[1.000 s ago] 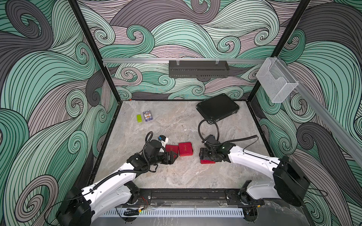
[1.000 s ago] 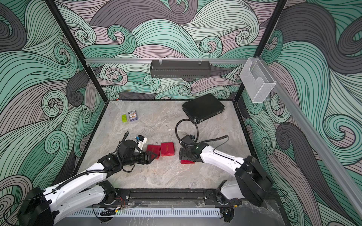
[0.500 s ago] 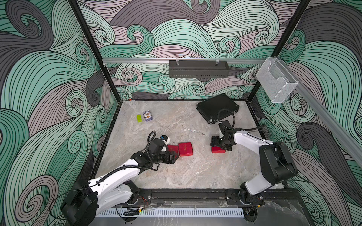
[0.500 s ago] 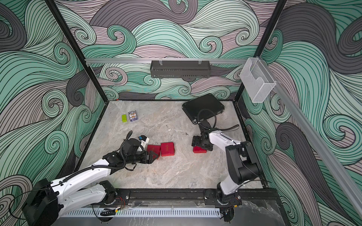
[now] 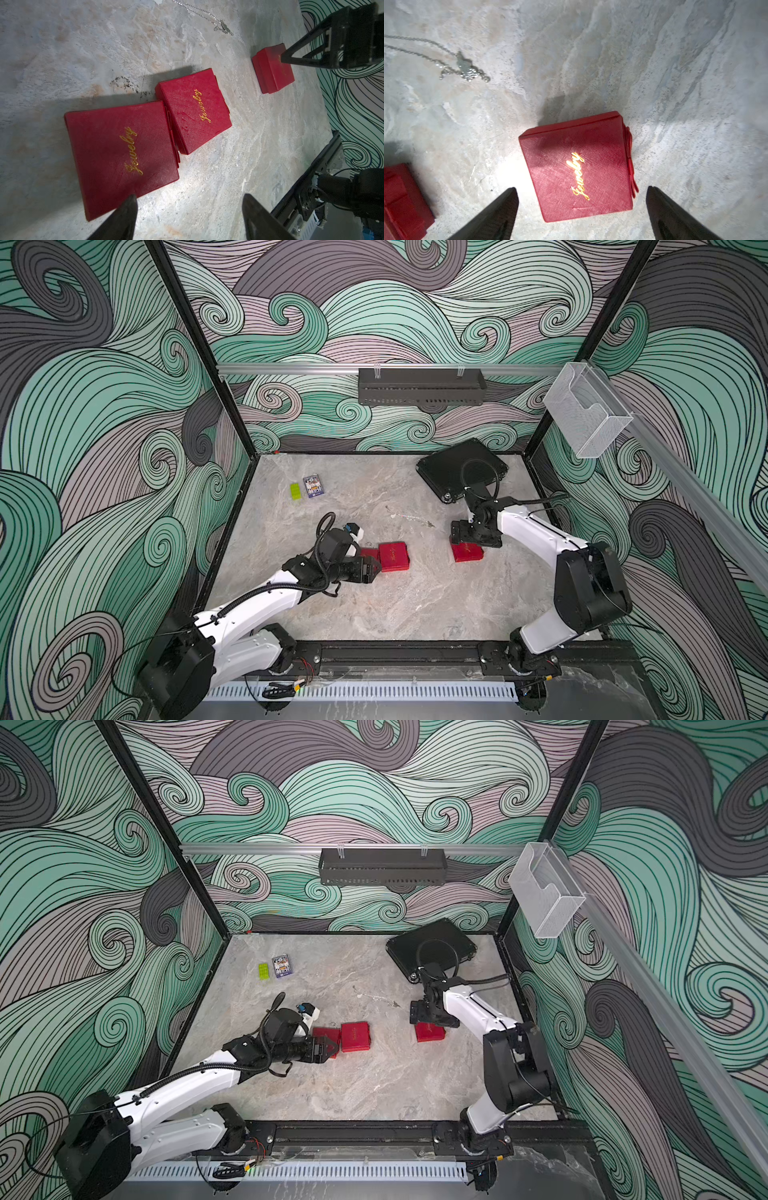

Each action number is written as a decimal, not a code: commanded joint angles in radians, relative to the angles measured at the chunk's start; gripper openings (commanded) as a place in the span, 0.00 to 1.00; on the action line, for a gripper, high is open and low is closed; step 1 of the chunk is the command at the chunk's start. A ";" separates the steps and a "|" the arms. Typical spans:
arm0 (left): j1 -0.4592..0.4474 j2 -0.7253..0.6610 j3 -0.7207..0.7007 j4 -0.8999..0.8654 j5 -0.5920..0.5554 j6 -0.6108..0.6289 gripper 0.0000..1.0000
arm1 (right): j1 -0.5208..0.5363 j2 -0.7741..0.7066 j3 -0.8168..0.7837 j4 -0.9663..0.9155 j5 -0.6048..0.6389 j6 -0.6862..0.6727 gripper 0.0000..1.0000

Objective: Take the necklace out of the lift-off lid jewelry box
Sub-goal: Place the jewelry box at the center of the board, then adjust the jewelry box at the center of the board.

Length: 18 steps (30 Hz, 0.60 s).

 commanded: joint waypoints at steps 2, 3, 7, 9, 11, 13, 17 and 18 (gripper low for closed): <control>0.010 0.032 0.052 -0.004 -0.009 0.019 0.78 | 0.028 -0.016 0.045 -0.094 0.046 -0.036 0.99; 0.011 0.039 0.058 -0.013 -0.006 0.021 0.78 | 0.035 -0.016 0.049 -0.100 0.021 -0.043 0.99; 0.019 0.052 0.063 -0.023 -0.010 0.020 0.78 | 0.113 -0.010 0.067 -0.076 -0.191 -0.073 0.91; 0.029 0.048 0.059 -0.022 -0.018 0.019 0.78 | 0.181 0.008 0.081 -0.043 -0.249 -0.072 0.90; 0.042 0.042 0.056 -0.023 -0.025 0.017 0.78 | 0.238 0.041 0.100 -0.003 -0.290 -0.055 0.90; 0.055 0.029 0.053 -0.027 -0.035 0.010 0.77 | 0.289 0.092 0.131 0.033 -0.330 -0.039 0.90; 0.073 -0.017 0.027 -0.034 -0.067 -0.008 0.77 | 0.379 0.195 0.193 0.083 -0.333 -0.039 0.93; 0.075 -0.031 0.017 -0.034 -0.073 -0.011 0.77 | 0.396 0.228 0.215 0.082 -0.329 -0.043 0.93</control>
